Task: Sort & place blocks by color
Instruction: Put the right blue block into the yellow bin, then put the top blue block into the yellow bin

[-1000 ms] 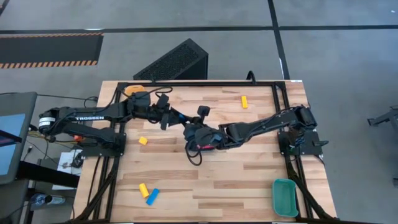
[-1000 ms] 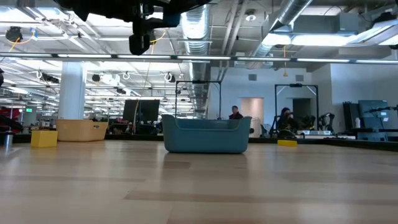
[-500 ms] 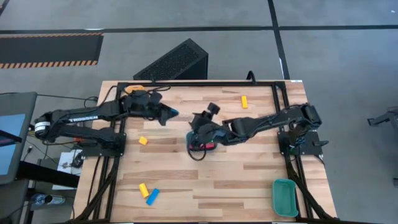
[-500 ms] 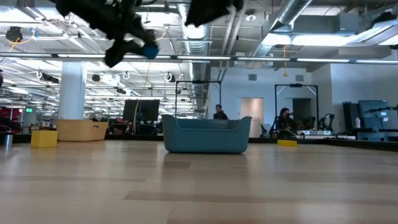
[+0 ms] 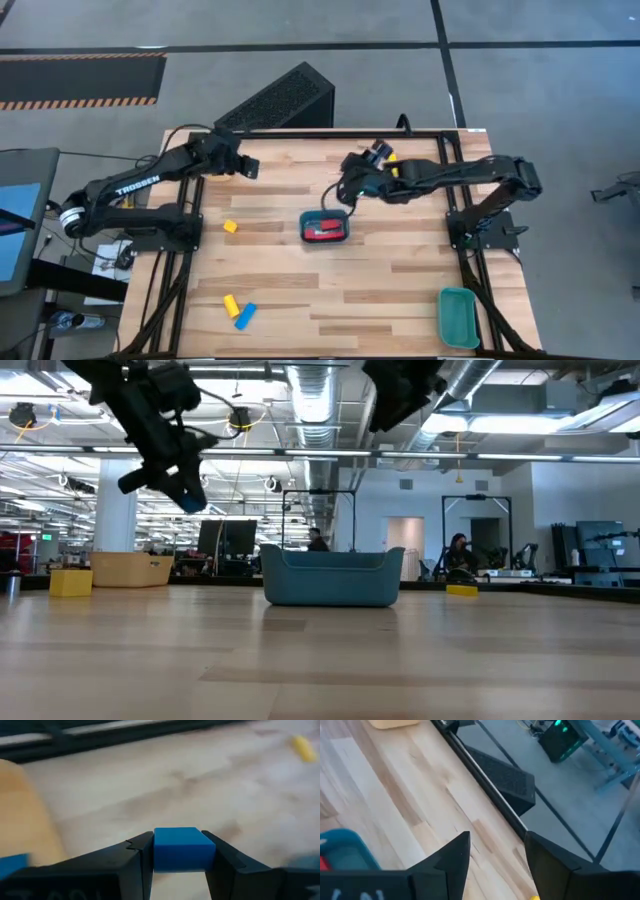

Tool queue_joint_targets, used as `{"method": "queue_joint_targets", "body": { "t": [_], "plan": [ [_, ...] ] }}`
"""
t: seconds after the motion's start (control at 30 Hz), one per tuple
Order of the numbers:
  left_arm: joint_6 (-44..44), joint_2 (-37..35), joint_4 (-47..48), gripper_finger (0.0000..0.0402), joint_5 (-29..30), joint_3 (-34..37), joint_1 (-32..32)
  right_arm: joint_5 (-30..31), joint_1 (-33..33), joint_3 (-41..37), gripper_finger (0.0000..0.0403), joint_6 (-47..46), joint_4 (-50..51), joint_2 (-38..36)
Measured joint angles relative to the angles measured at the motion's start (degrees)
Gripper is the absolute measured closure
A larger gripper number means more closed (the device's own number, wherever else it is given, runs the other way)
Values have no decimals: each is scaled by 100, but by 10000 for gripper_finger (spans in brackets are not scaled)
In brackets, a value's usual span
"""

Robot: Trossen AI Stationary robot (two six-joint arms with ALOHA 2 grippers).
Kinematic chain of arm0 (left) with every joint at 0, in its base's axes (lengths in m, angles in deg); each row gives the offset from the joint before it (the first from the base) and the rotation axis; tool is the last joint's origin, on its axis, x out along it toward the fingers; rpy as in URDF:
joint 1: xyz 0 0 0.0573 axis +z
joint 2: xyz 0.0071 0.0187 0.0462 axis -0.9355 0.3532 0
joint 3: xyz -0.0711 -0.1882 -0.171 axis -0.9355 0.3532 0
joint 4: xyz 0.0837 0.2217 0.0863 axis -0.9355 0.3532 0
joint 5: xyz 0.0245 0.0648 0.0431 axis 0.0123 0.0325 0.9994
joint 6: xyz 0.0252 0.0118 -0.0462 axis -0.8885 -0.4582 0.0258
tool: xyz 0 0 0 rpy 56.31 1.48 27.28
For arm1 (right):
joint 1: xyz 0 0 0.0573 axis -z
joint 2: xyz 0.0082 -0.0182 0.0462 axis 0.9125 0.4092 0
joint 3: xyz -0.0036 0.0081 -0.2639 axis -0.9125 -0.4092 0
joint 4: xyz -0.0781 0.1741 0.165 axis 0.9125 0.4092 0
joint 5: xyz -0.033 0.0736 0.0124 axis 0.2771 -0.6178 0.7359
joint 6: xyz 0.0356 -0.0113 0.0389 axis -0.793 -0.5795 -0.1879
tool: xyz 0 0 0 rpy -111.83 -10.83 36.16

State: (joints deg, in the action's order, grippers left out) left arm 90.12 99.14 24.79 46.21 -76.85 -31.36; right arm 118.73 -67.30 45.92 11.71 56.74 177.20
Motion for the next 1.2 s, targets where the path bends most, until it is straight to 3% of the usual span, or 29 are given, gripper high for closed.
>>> {"method": "queue_joint_targets", "body": {
  "t": [0.2,0.3,0.4,0.53,0.9,1.2],
  "plan": [
    [204,420,287,298,176,0,684,-439,276,-1201,205,-96,-540,-950],
    [393,715,601,295,676,0,906,-688,373,-1853,209,-397,-939,-1350],
    [445,1000,778,263,1069,0,1112,-930,389,-2385,211,-766,-1305,-1653],
    [438,1325,708,221,789,0,1378,-1285,289,-2870,215,-1100,-1471,-1797],
    [262,1387,772,195,840,0,1537,-1543,-74,-3112,217,-1579,-1538,-1682],
    [-589,1273,-142,194,685,-7,684,-1540,-83,-3106,219,-1819,-2205,-1682]
  ]
}}
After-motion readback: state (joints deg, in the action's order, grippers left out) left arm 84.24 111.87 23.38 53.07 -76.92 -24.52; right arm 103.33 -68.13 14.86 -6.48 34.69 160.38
